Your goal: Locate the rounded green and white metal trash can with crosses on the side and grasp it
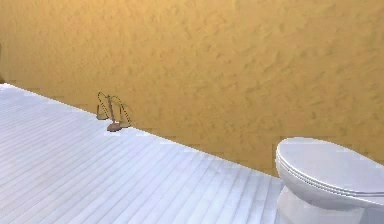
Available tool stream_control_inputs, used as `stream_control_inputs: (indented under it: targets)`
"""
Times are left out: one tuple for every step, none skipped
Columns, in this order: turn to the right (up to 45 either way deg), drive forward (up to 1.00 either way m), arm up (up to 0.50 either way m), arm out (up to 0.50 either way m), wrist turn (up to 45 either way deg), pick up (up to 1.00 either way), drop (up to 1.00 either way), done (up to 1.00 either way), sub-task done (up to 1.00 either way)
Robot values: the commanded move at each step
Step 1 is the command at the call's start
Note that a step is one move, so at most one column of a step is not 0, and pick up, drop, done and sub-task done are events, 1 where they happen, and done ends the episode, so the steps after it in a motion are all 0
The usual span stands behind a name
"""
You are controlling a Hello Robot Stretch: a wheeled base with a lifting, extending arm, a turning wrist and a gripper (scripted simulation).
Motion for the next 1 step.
stream_control_inputs:
  targets:
    - [0.0, 0.0, 0.1, 0.0, 0.0, 0.0, 0.0, 0.0, 0.0]
